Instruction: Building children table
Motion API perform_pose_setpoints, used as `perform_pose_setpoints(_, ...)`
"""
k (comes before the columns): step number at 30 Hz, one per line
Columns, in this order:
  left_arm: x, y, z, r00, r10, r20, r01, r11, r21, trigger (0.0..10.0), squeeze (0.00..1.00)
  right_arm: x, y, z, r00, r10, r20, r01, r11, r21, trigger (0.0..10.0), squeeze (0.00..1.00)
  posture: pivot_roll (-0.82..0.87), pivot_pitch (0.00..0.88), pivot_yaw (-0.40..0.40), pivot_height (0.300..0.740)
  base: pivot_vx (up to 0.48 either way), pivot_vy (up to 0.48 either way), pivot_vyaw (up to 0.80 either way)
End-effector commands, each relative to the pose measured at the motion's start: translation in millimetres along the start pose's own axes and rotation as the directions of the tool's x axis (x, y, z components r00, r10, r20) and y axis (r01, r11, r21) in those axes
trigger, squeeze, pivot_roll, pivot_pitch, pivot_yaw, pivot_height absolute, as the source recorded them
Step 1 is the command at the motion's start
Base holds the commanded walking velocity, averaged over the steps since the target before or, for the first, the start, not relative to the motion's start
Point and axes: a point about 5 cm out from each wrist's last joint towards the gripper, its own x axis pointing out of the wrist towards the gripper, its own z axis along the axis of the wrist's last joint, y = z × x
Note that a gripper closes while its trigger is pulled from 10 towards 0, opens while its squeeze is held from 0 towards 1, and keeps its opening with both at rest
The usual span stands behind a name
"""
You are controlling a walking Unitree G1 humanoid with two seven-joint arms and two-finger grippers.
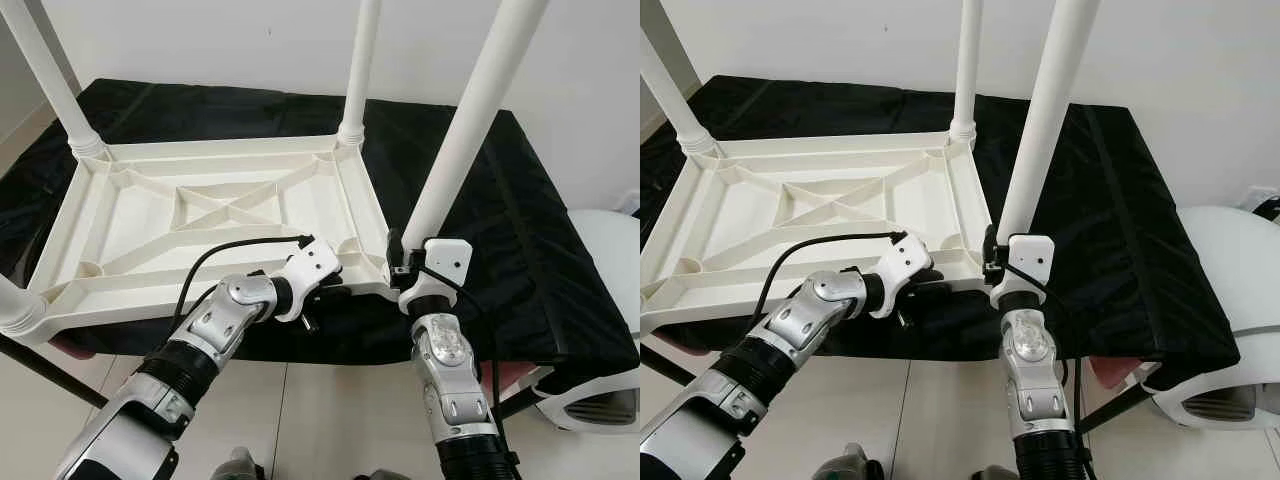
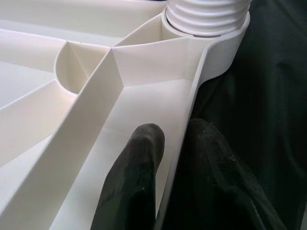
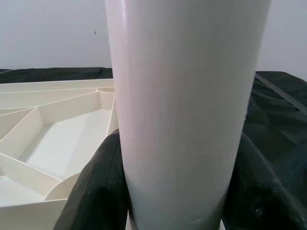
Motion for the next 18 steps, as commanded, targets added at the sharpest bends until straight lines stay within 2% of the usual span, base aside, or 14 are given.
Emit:
perform_pose_setpoints(1, -0.3, -2.7, -3, 0.994, -0.100, -0.039, 0.100, 0.995, 0.020, 10.0, 0.00, -3.7, -9.0, -17, 0.995, -0.047, -0.089, 0.046, 0.999, -0.009, 10.0, 0.00, 0.02, 0.023, -0.002, 0.740, 0.000, 0.000, 0.00)
perform_pose_setpoints(2, 0.0, -2.5, -3, 0.994, -0.099, -0.041, 0.100, 0.995, 0.021, 10.0, 0.00, -2.7, -11.3, -17, 0.995, -0.045, -0.087, 0.044, 0.999, -0.012, 10.0, 0.91, 0.02, 0.024, -0.001, 0.740, 0.000, 0.000, 0.00)
perform_pose_setpoints(3, 0.3, -2.6, -3, 0.994, -0.101, -0.042, 0.102, 0.995, 0.022, 9.7, 0.00, -1.5, -13.9, -17, 0.995, -0.040, -0.087, 0.040, 0.999, -0.011, 10.0, 1.00, 0.01, 0.024, -0.001, 0.740, 0.000, 0.000, 0.00)
perform_pose_setpoints(7, 1.2, -2.5, -3, 0.994, -0.101, -0.048, 0.102, 0.995, 0.022, 10.0, 0.00, 1.6, -18.2, -15, 0.997, 0.000, -0.079, 0.000, 1.000, -0.003, 10.0, 1.00, 0.01, 0.025, 0.001, 0.740, 0.000, 0.000, 0.00)
perform_pose_setpoints(8, 1.4, -2.5, -3, 0.994, -0.101, -0.050, 0.102, 0.994, 0.023, 10.0, 0.00, 3.0, -19.0, -14, 0.997, 0.028, -0.077, -0.028, 1.000, 0.007, 10.0, 0.00, 0.01, 0.027, 0.003, 0.740, 0.000, 0.000, 0.00)
perform_pose_setpoints(13, 1.9, -2.5, -3, 0.993, -0.102, -0.052, 0.104, 0.994, 0.024, 10.0, 0.00, 7.5, -21.2, -11, 0.992, 0.106, -0.069, -0.104, 0.994, 0.031, 10.0, 0.00, 0.01, 0.030, 0.005, 0.740, 0.000, 0.000, 0.00)
perform_pose_setpoints(16, 2.7, -2.2, -3, 0.993, -0.104, -0.055, 0.105, 0.994, 0.023, 10.0, 0.00, 14.5, -25.4, -5, 0.977, 0.211, -0.043, -0.208, 0.976, 0.066, 10.0, 0.00, 0.01, 0.030, 0.004, 0.740, 0.000, 0.000, 0.00)
perform_pose_setpoints(18, 2.6, -1.5, -2, 0.993, -0.103, -0.055, 0.104, 0.994, 0.023, 10.0, 0.00, 16.1, -26.5, -2, 0.949, 0.314, -0.031, -0.311, 0.947, 0.075, 10.0, 0.00, 0.00, 0.033, 0.006, 0.740, 0.000, 0.000, 0.00)
